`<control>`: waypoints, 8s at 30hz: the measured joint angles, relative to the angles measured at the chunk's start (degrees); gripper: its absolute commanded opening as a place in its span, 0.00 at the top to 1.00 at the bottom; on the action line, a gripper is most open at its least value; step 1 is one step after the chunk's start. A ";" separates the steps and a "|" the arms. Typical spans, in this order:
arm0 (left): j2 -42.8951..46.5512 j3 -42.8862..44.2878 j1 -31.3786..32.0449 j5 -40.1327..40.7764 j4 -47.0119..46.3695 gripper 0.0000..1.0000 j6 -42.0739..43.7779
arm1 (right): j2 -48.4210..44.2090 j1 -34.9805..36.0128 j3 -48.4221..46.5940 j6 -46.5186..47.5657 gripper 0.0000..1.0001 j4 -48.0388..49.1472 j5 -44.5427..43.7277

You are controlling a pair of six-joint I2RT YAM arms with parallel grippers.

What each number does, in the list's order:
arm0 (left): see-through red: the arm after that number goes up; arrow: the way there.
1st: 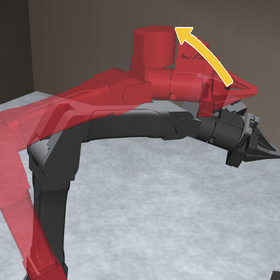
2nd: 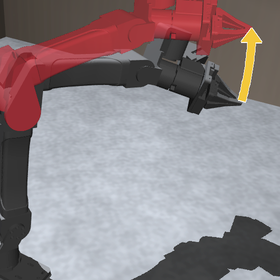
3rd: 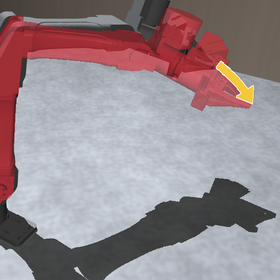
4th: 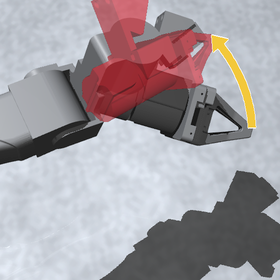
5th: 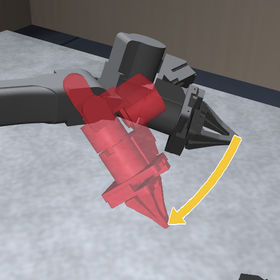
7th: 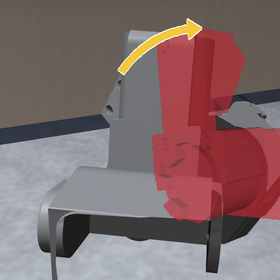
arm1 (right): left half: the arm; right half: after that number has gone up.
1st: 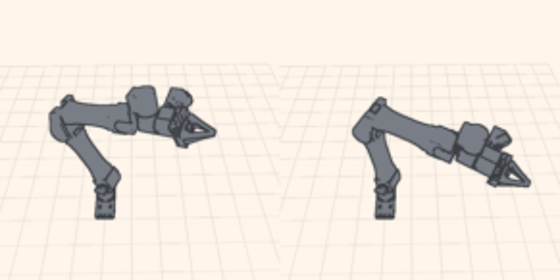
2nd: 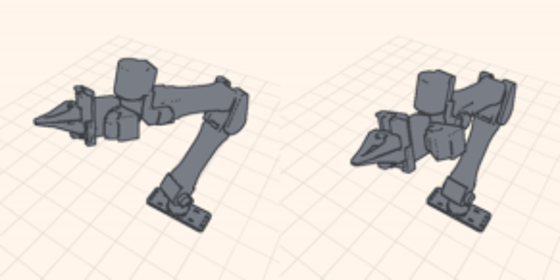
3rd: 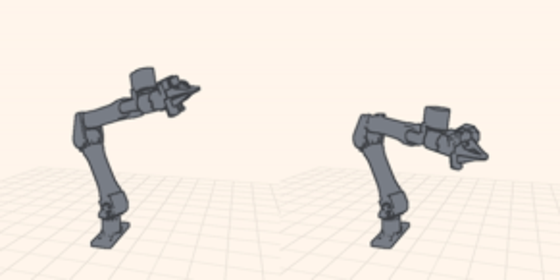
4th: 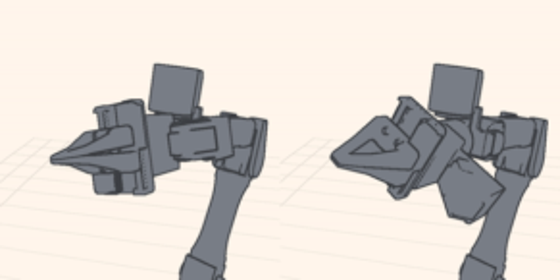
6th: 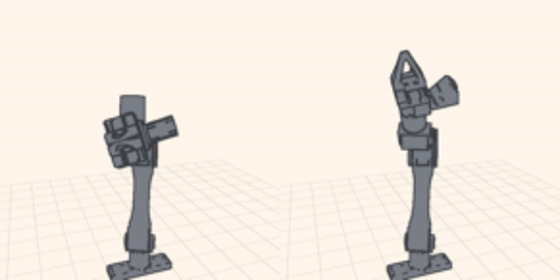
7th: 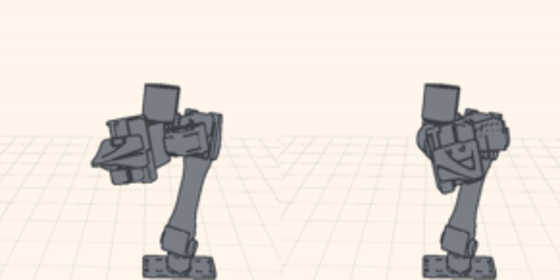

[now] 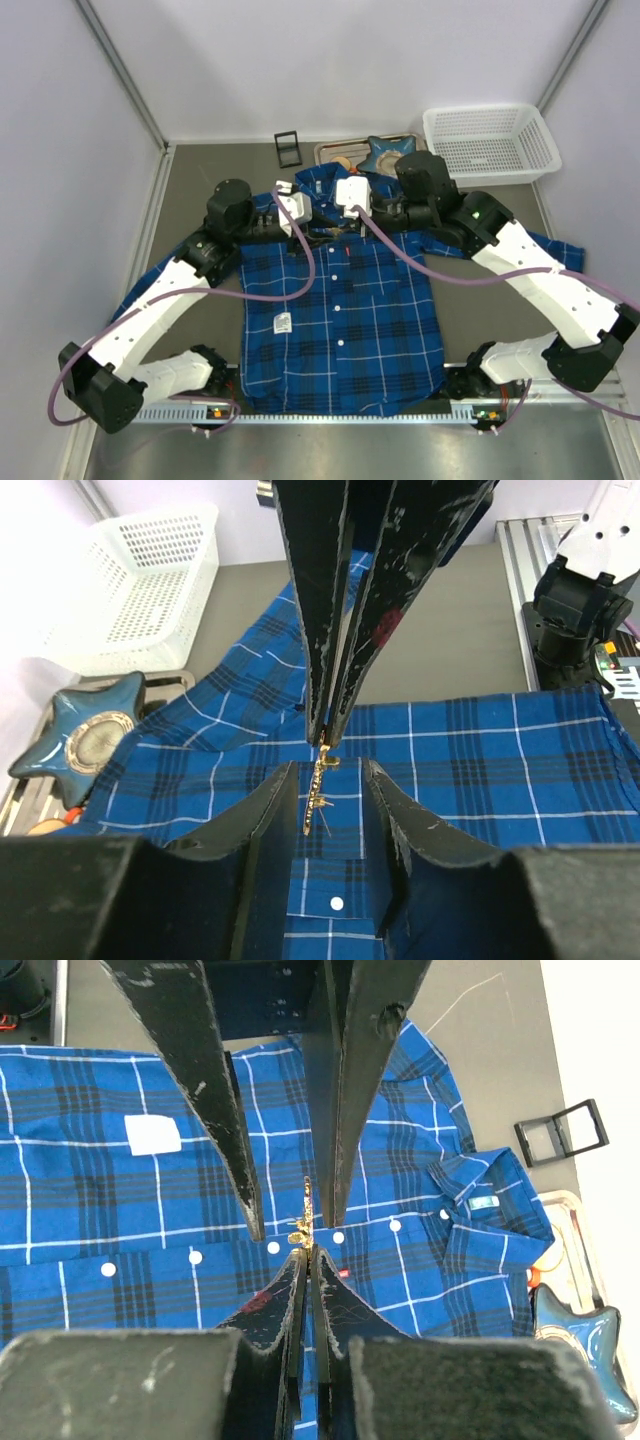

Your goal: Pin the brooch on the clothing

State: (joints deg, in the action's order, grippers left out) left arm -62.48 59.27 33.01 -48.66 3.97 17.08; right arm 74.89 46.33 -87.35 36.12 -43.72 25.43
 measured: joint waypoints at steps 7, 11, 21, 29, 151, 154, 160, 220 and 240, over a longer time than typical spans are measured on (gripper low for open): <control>-1.20 0.44 0.00 -0.02 2.34 0.84 0.24 | 0.00 0.00 -0.11 -0.63 1.00 -0.59 0.94; -1.51 1.07 0.00 -0.22 3.76 1.00 0.55 | 0.00 -0.17 -0.11 -1.01 0.95 -0.87 1.16; -3.21 0.09 -5.42 1.88 -3.32 1.00 -13.05 | 4.92 -8.04 -7.54 -11.41 0.24 -1.68 4.13; -8.72 -5.07 -17.55 7.69 -10.51 1.00 -32.54 | 11.93 -13.11 -8.15 -14.71 0.17 -1.14 4.81; -45.03 -2.78 -43.30 9.31 -3.23 1.00 -49.11 | 61.72 0.35 -28.83 18.82 0.54 5.29 10.97; -45.03 -2.78 -43.30 9.29 -3.45 1.00 -49.09 | 63.28 0.44 -29.00 19.28 0.55 5.27 8.83; -45.03 -2.78 -43.30 9.27 -3.50 1.00 -49.09 | 63.87 0.46 -29.07 20.72 0.64 5.22 7.74; -43.95 -1.38 -35.21 0.37 -2.25 1.00 -52.98 | 57.05 0.81 -17.29 17.05 1.00 15.30 -0.26; -47.08 4.55 -33.38 1.51 4.79 1.00 -44.74 | 49.57 1.07 -5.14 19.26 1.00 28.22 -1.36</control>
State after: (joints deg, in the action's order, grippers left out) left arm -109.56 63.81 -0.36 -47.16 8.75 -27.66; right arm 124.46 47.40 -92.49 55.37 -15.51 24.08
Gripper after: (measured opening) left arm 0.020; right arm 0.006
